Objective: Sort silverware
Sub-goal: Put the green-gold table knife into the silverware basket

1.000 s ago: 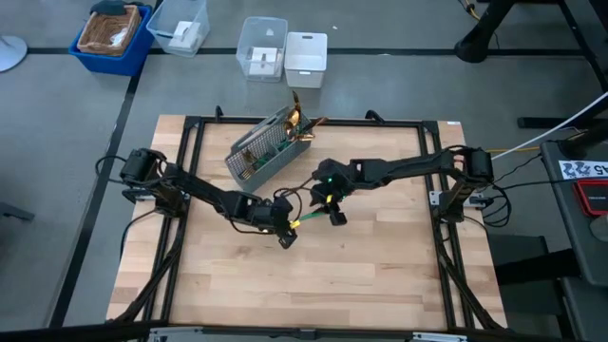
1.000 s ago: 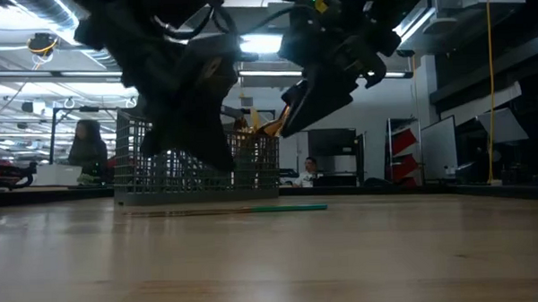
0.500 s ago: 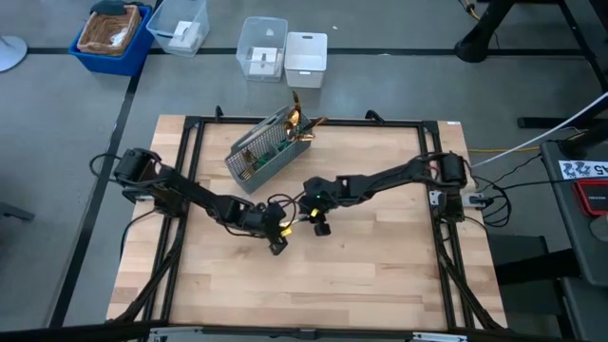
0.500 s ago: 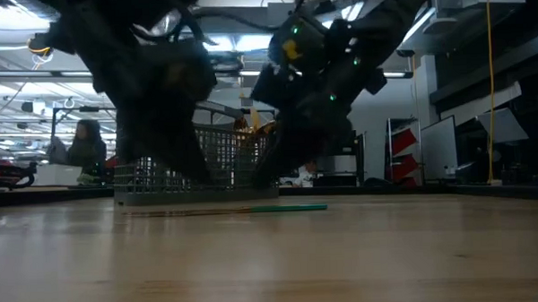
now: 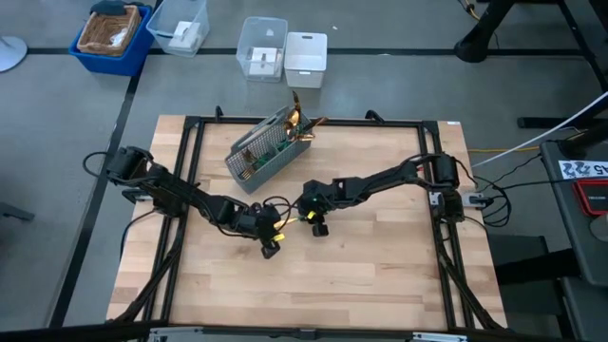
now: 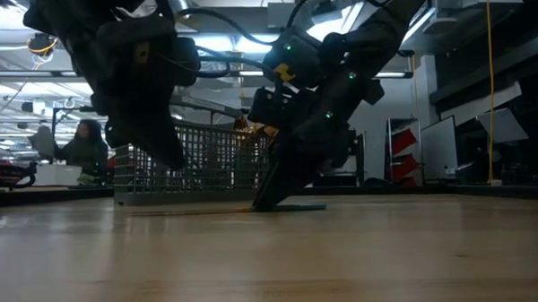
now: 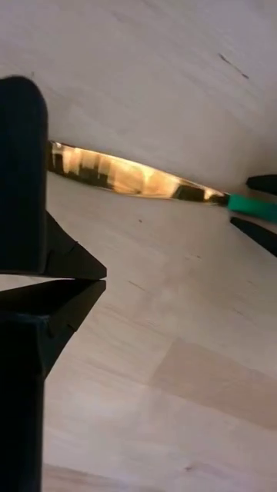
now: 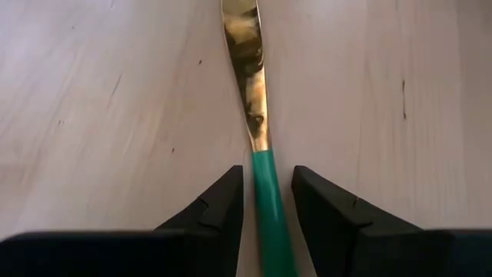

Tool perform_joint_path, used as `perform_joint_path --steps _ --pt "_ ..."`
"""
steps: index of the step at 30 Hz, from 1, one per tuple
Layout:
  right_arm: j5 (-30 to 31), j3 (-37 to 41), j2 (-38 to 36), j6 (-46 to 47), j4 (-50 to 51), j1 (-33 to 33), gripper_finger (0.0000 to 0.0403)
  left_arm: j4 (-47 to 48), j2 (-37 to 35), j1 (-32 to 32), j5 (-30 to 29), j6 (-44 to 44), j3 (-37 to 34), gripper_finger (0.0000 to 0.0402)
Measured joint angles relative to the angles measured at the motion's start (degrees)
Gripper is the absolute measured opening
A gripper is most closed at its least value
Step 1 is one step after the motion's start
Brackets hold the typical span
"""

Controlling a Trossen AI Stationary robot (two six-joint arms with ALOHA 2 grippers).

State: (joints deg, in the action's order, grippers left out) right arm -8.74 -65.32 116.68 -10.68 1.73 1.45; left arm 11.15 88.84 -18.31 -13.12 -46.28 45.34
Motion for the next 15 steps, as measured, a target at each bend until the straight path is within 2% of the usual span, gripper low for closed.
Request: perform_joint_path --steps 10,15 --pt "-0.54 -0.56 -0.59 6.08 4.31 0.00 0.0121 0.81 0.00 -0.07 0.01 2.15 0.00 0.0003" --pt "-0.74 -4.36 -0.66 6.17 11.98 0.02 0.0097 1.63 0.00 -0.07 0.01 3.25 0.00 0.0003"
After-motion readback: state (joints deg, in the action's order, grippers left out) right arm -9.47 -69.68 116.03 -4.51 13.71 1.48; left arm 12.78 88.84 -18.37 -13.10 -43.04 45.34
